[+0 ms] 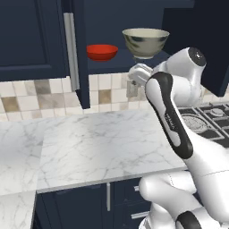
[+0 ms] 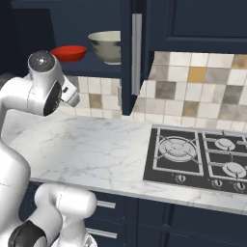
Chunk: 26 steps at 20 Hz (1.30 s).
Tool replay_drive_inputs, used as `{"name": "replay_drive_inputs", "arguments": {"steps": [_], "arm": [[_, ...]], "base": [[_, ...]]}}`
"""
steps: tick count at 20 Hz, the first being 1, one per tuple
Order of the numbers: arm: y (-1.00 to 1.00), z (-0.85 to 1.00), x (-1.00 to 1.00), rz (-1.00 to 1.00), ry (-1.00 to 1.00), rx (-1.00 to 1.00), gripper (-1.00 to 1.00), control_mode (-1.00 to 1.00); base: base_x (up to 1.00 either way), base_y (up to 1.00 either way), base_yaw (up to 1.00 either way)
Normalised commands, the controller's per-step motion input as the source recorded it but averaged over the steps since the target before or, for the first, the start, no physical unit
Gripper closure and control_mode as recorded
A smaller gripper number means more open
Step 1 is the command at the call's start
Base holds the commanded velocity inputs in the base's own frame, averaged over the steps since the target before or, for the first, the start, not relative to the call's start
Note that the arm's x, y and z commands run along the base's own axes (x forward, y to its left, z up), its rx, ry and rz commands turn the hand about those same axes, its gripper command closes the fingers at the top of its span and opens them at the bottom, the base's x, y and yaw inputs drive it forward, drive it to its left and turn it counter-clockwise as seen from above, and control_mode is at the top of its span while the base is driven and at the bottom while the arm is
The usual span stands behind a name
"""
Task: Take the smaller bowl and place it next to the appetizer plate on the dining counter , and place the larger bowl next to the plate with cooked food.
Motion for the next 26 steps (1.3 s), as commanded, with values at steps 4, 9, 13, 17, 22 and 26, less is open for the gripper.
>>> {"name": "replay_drive_inputs", "arguments": {"steps": [4, 9, 13, 17, 22, 26], "arm": [[0.05, 0.99, 0.19, -0.05, 0.06, 0.09, -1.0, -1.0], [-0.02, 0.54, 0.39, -0.01, 0.09, 0.1, -1.0, -1.0], [0.1, -0.01, 0.41, 0.0, -0.05, 0.02, -1.0, -1.0], [0.23, 0.0, 1.0, -0.06, 0.0, 0.02, -1.0, -1.0], [0.37, 0.0, 0.78, -0.06, 0.0, 0.0, -1.0, -1.0], [0.21, -0.07, 0.71, -0.06, 0.0, 0.0, -1.0, -1.0]], "base": [[0.0, 0.0, 0.0], [0.0, 0.0, 0.0], [0.0, 0.0, 0.0], [0.0, 0.0, 0.0], [0.0, 0.0, 0.0], [0.0, 0.0, 0.0]]}}
